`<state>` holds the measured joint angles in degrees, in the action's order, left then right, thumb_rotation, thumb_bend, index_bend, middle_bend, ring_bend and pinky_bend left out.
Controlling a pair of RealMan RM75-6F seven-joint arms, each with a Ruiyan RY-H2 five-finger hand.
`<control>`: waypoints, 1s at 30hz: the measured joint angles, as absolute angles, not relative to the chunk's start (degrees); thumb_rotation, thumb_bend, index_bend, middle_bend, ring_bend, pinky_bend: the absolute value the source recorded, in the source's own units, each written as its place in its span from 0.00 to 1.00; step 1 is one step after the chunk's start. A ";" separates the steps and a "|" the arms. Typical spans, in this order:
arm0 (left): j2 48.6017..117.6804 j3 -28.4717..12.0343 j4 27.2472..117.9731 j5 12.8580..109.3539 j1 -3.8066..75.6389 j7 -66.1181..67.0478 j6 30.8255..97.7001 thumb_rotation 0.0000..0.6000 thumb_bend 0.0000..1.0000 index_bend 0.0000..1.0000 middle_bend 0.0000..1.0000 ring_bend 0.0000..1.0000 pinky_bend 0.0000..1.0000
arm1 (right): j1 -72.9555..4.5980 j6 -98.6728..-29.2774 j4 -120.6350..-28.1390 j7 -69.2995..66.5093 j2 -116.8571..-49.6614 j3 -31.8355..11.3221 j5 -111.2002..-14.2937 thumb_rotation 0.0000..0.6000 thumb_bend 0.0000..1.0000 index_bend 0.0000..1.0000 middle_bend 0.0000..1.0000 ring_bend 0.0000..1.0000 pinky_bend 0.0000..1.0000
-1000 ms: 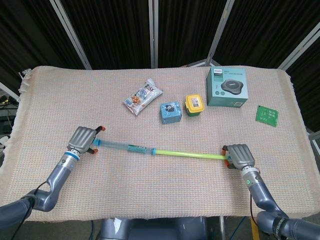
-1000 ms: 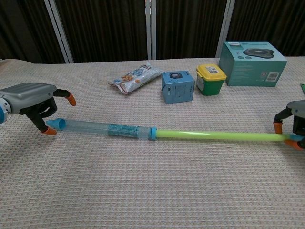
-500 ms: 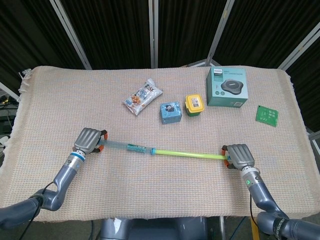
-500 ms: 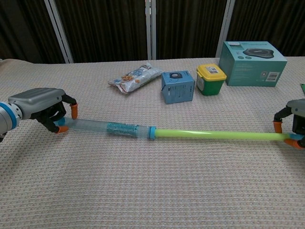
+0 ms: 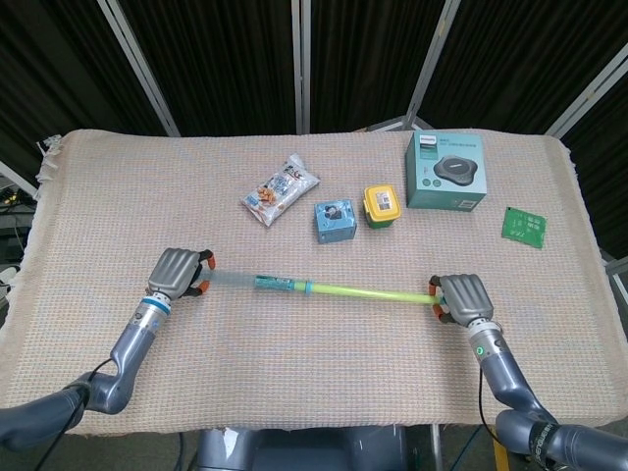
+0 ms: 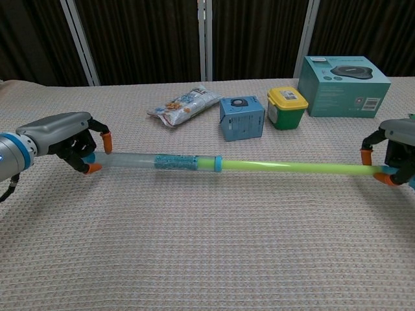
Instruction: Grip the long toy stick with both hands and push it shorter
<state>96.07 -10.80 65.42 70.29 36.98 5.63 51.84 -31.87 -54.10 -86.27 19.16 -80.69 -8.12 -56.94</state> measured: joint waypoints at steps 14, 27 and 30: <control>98.99 -13.61 69.52 65.69 40.40 12.39 51.45 1.00 0.41 0.76 0.84 0.81 1.00 | -35.90 -53.73 -88.26 23.36 -82.44 -10.45 -53.07 1.00 0.53 0.68 1.00 1.00 1.00; 102.13 -15.07 72.49 61.12 43.77 18.52 52.28 1.00 0.41 0.75 0.84 0.81 1.00 | -40.79 -54.82 -90.42 28.90 -85.85 -11.73 -48.35 1.00 0.53 0.68 1.00 1.00 1.00; 102.32 -14.93 72.63 60.92 43.91 18.72 52.56 1.00 0.41 0.74 0.84 0.81 1.00 | -41.15 -55.11 -90.62 29.18 -86.14 -11.71 -48.06 1.00 0.53 0.66 1.00 1.00 1.00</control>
